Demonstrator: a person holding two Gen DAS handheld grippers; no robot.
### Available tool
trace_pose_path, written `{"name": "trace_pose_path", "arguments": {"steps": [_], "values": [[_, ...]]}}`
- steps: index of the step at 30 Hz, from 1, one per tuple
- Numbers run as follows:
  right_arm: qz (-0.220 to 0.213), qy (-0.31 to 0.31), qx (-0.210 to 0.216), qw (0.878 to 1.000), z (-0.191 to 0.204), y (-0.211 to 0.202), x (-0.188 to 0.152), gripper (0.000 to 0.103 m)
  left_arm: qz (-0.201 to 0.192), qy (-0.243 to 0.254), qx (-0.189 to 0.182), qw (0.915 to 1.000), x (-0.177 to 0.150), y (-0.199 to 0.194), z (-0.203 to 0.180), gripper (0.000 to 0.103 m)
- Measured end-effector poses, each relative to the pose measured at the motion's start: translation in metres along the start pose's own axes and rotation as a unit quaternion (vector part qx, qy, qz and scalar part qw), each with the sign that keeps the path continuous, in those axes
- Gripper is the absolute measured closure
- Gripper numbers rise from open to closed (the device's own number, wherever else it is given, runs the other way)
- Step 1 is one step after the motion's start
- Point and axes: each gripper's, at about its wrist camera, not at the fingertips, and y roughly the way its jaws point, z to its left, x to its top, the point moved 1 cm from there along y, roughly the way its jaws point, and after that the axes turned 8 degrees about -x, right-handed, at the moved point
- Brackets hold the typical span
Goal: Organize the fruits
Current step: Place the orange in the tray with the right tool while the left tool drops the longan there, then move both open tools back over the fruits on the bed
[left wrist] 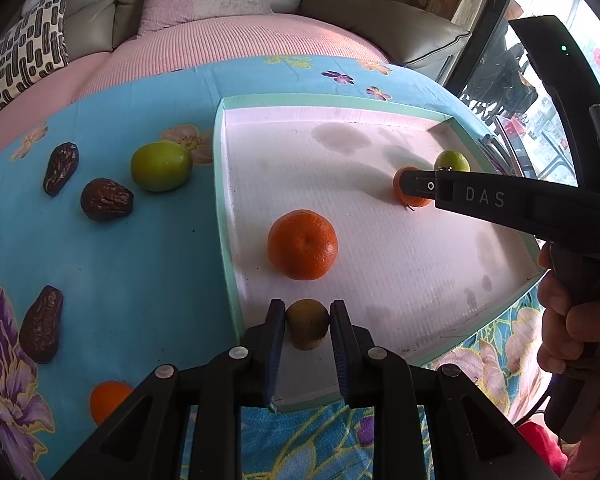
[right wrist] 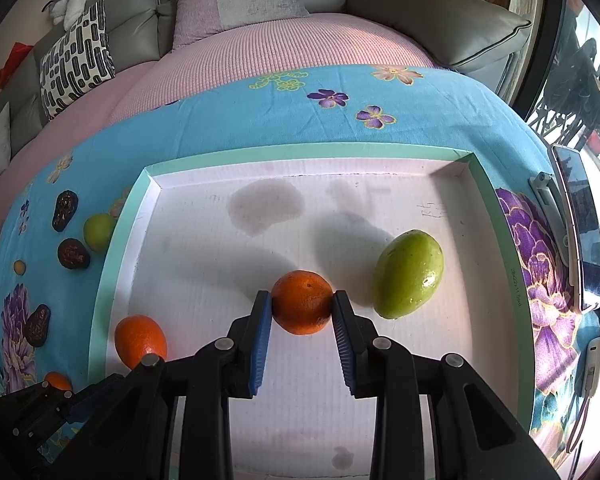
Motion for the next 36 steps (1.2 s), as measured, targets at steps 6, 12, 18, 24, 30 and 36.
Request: {"name": "trace_pose_path", "arguments": {"steps": [6,12,18,24,30,36], "values": [[-0.004,0.000,-0.009,1.000,-0.001,-0.003,0.000,0.070,-0.002,0.010,0.000,0.9999,0.001,-0.001,-0.005,0.078],[-0.031,0.014,-0.007,0.999,-0.006,-0.014,0.005,0.059,-0.025,0.017,-0.008,0.9995,0.003,-0.014,-0.009,0.077],[-0.051,0.026,-0.005,0.998,-0.010,-0.023,0.007,0.059,-0.054,0.016,-0.012,0.9983,0.007,-0.031,-0.009,0.074],[-0.055,0.023,-0.001,0.998,-0.010,-0.023,0.008,0.042,-0.074,-0.031,0.014,0.9967,0.010,-0.040,0.014,0.029],[-0.061,0.015,0.002,0.998,-0.007,-0.023,0.007,0.024,-0.102,-0.103,0.077,0.9866,0.010,-0.051,0.054,0.002],[-0.060,0.007,0.002,0.998,-0.003,-0.021,0.005,0.019,-0.120,-0.155,0.142,0.9703,0.004,-0.064,0.089,0.000]]}}
